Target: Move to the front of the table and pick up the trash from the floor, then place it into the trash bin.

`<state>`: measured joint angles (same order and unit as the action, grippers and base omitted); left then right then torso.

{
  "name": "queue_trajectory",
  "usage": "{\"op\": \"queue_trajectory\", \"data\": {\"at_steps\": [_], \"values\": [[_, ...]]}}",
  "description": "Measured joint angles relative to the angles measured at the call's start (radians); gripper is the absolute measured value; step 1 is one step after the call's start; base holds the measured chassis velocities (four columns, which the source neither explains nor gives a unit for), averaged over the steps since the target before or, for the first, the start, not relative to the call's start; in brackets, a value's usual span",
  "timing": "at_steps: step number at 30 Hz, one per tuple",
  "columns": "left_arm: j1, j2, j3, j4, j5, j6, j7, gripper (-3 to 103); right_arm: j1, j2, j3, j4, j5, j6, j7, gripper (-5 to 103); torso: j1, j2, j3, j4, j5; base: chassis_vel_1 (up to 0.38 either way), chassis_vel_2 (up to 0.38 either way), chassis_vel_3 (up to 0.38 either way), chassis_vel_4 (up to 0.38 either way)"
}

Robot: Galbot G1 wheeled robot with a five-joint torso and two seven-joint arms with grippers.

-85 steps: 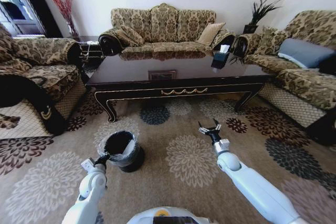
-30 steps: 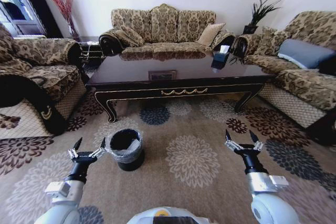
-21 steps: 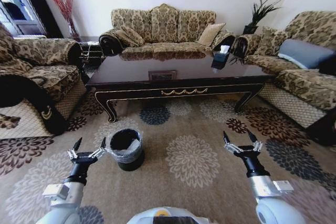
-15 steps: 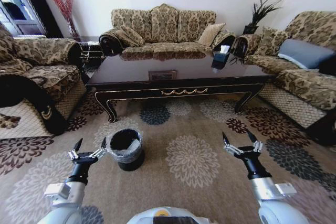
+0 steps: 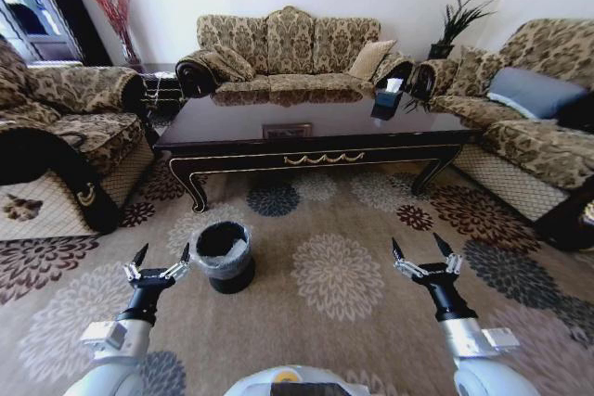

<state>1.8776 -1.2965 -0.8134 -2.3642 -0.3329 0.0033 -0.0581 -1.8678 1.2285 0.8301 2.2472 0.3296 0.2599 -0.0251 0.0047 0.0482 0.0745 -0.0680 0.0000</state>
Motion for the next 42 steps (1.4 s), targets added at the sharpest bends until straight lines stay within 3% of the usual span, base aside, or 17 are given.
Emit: {"op": "queue_trajectory", "data": {"at_steps": [8,11,13,17,21,23,26,29,30,33,42], "values": [[0.001,-0.004,0.001,0.014,0.022,-0.017,0.0,100,0.01,0.004,0.001,-0.019,0.007,0.003,0.002,100,0.0,0.0,0.0,0.0,0.0005,0.272,-0.283,-0.259,0.274],[0.001,-0.01,0.005,0.017,0.027,-0.022,0.0,100,0.007,0.0,0.005,-0.021,0.011,0.009,0.004,100,0.0,0.0,0.0,0.0001,-0.0009,0.321,-0.315,-0.335,0.328],[-0.006,-0.019,0.006,0.016,0.022,-0.035,-0.003,102,0.005,-0.002,0.007,-0.022,0.013,0.012,0.005,100,0.0,0.0,0.0,0.0,0.0009,0.36,-0.34,-0.35,0.33],[-0.01,-0.021,0.006,0.013,0.014,-0.036,-0.007,100,0.002,0.002,0.004,-0.013,0.026,0.011,0.007,100,0.0,0.0,0.0,0.0001,-0.0008,0.364,-0.368,-0.373,0.353],[-0.007,-0.022,0.007,0.012,0.017,-0.036,-0.008,99,0.004,0.008,0.004,-0.016,0.026,0.01,0.008,100,0.0,0.0,0.0,0.0001,0.001,0.357,-0.368,-0.365,0.367],[-0.004,-0.024,0.009,0.014,0.022,-0.036,-0.008,99,0.002,0.014,0.005,-0.017,0.027,0.014,0.009,100,0.0,0.0,0.0,0.0002,-0.001,0.351,-0.371,-0.354,0.368],[-0.001,-0.033,0.012,0.015,0.028,-0.036,-0.008,99,-0.01,0.017,-0.006,-0.009,0.042,0.014,0.026,100,0.0,0.0,0.0,0.0,0.0005,0.345,-0.341,-0.348,0.339],[0.004,-0.037,0.017,0.013,0.032,-0.036,-0.009,99,-0.007,0.017,-0.005,-0.009,0.033,0.014,0.029,100,0.0,0.0,0.0,0.0,-0.001,0.331,-0.347,-0.33,0.346],[0.005,-0.037,0.019,0.012,0.036,-0.036,-0.009,99,-0.005,0.017,-0.004,-0.012,0.028,0.014,0.031,100,0.0,0.0,0.0,0.0002,0.0006,0.349,-0.384,-0.325,0.372],[0.004,-0.04,0.02,0.014,0.041,-0.036,-0.009,99,-0.006,0.018,-0.004,-0.013,0.022,0.015,0.036,100,0.0,0.0,0.0,-0.0001,-0.001,0.336,-0.361,-0.334,0.377],[0.004,-0.041,0.017,0.019,0.036,-0.047,-0.009,99,-0.016,0.037,-0.003,-0.009,-0.005,0.034,0.038,100,0.0,0.0,0.0,0.0,0.0004,0.323,-0.358,-0.325,0.376]]}}
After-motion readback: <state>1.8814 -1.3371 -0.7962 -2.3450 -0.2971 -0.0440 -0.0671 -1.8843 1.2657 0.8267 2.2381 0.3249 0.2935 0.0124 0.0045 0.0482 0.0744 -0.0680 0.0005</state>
